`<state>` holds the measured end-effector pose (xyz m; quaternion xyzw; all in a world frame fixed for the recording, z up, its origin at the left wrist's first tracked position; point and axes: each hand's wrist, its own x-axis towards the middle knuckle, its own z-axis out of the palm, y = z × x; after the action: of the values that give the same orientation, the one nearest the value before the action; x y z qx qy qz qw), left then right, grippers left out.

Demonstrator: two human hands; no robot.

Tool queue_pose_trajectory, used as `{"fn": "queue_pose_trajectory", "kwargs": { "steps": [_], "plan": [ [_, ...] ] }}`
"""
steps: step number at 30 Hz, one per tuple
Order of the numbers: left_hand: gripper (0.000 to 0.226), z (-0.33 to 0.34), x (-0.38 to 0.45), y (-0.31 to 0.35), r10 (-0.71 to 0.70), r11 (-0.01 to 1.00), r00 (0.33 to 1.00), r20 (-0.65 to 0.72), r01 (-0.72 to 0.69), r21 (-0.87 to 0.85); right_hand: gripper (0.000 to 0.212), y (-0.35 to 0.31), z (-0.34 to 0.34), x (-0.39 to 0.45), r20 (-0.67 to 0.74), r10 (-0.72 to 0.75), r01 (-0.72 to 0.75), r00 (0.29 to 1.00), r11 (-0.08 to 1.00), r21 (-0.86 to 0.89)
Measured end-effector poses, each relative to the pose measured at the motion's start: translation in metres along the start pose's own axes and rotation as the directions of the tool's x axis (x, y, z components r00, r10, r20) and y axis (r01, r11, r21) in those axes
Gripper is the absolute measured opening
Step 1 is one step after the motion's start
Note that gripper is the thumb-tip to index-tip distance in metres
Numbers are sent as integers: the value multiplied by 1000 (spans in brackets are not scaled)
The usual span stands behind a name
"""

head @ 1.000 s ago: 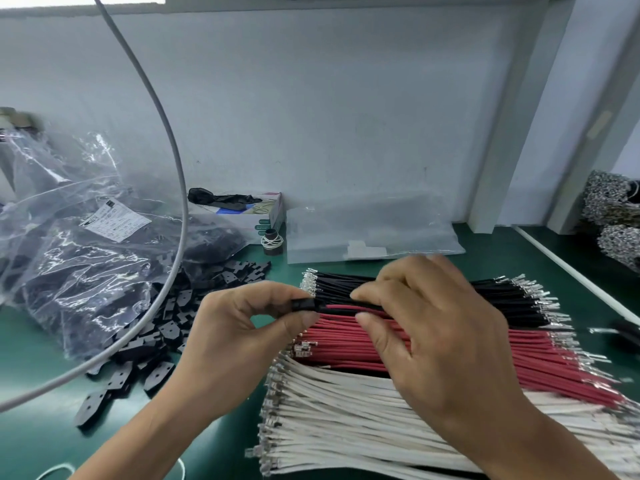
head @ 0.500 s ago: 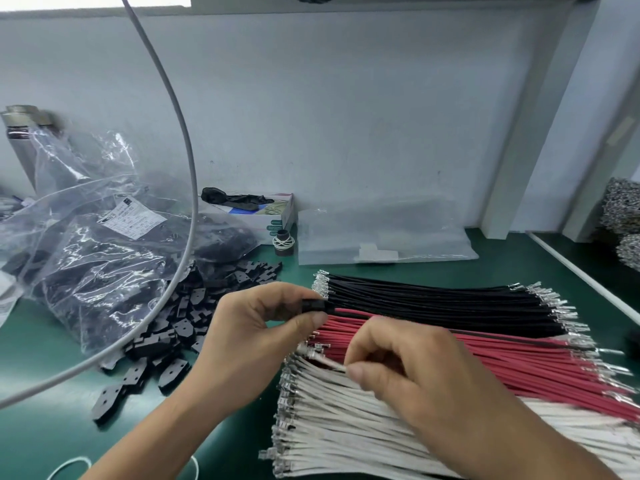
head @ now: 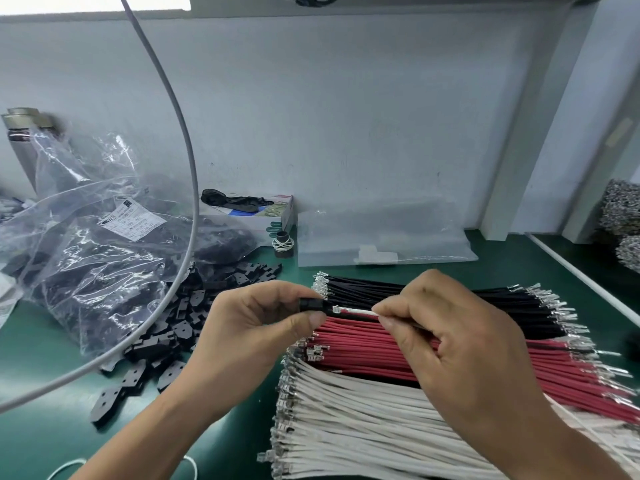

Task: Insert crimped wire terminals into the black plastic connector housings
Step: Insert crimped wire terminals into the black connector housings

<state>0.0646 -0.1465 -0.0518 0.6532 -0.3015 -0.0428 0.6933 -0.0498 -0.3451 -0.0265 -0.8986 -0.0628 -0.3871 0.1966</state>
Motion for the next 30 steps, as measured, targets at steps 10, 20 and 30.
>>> {"fn": "queue_pose_trajectory", "kwargs": {
  "steps": [10, 20, 30],
  "plan": [
    [20, 2, -1, 3, -78, 995, 997, 20, 79, -65, 9, 4, 1, -2, -19, -266, 255, 964, 941, -224],
    [22, -1, 0, 5, -124, 990, 992, 40, 126, -63, 17, 8, -2, 0, -71, -107, 109, 992, 994, 27],
    [27, 4, -3, 6, -122, 989, 991, 57, 126, -73, 12, 1, 11, -5, -9, 61, -58, 998, 972, 228]
  ]
}}
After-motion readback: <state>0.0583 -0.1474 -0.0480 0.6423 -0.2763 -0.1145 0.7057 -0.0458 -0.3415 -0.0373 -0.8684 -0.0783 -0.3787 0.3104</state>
